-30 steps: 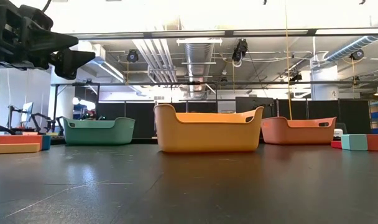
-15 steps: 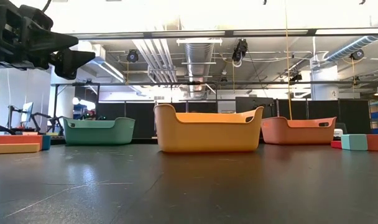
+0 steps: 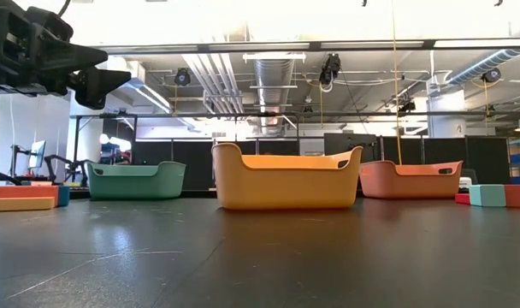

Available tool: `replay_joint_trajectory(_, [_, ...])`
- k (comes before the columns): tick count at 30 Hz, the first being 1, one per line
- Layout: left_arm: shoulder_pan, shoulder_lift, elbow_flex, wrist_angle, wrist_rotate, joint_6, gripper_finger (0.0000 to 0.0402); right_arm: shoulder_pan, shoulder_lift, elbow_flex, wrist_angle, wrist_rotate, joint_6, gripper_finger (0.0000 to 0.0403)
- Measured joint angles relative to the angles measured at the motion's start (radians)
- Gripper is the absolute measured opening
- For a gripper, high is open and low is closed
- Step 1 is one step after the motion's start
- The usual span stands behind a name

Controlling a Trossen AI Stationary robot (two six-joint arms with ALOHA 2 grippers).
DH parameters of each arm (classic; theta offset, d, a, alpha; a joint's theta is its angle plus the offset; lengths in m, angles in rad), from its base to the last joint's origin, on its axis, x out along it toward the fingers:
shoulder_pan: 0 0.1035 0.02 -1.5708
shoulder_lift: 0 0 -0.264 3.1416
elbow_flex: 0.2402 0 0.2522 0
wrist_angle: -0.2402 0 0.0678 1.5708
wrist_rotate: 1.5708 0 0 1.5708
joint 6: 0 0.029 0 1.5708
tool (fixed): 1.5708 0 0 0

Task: Sort blocks by size
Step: Put the red thin block into the yellow bin

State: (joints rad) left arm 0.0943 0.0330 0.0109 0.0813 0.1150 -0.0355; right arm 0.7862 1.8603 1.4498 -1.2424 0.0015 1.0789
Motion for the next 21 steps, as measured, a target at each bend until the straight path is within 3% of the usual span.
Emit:
replay_joint_trajectory(9, [0.0,0.0,0.0,0.0,0.0,0.0,0.0274,-0.061,0.005,-0.002,-0.001,0.0,-0.149,0.0294])
replay_joint_trajectory(21, [0.0,0.0,0.0,0.0,0.0,0.0,0.0274,-0.104,0.006,-0.02,-0.002,-0.026,-0.201,0.0291])
